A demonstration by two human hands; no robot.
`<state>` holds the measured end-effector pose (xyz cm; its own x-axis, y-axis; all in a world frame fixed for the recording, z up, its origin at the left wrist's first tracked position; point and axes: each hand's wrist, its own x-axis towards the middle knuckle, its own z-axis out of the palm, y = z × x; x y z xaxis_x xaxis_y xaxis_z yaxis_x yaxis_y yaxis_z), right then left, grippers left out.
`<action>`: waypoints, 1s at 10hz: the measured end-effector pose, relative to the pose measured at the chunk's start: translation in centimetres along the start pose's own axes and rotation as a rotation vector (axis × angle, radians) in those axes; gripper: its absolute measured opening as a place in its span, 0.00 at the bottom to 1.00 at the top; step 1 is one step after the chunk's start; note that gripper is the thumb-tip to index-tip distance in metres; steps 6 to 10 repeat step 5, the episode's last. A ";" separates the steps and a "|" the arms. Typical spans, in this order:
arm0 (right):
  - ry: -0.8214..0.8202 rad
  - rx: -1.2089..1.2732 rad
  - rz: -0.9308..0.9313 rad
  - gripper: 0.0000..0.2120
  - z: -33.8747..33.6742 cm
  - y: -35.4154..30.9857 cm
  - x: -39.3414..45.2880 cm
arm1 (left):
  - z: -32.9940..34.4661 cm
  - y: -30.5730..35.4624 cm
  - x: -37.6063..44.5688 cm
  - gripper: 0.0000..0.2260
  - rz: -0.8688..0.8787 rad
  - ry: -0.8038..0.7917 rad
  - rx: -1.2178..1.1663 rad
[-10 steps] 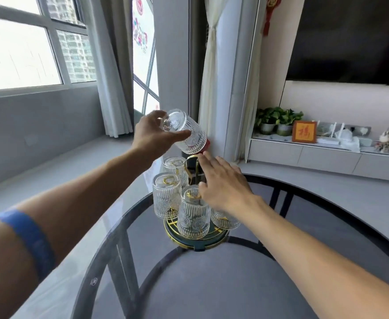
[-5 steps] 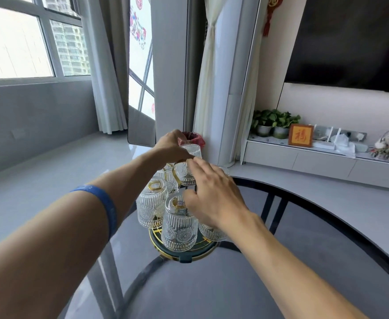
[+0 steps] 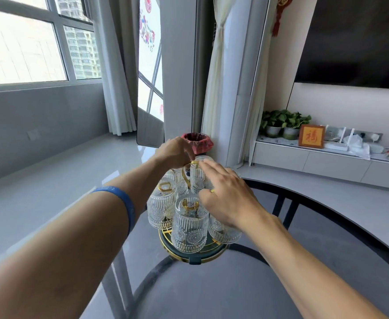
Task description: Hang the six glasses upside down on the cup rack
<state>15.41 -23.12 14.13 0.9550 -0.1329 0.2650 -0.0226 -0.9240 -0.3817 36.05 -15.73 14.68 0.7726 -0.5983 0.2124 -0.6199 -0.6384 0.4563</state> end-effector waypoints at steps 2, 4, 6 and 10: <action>0.002 0.017 0.000 0.35 0.1 0.3 0.3 | 0.9 -1.2 -0.3 0.08 0.128 -0.035 0.072; -0.020 0.041 0.011 0.35 0.3 0.3 0.1 | -0.2 -0.9 -1.0 0.08 0.061 -0.080 -0.109; -0.016 0.034 0.023 0.35 0.1 0.8 0.6 | -0.2 -0.4 -3.8 0.12 0.058 0.132 -0.238; -0.016 0.034 0.023 0.35 0.1 0.8 0.6 | -0.2 -0.4 -3.8 0.12 0.058 0.132 -0.238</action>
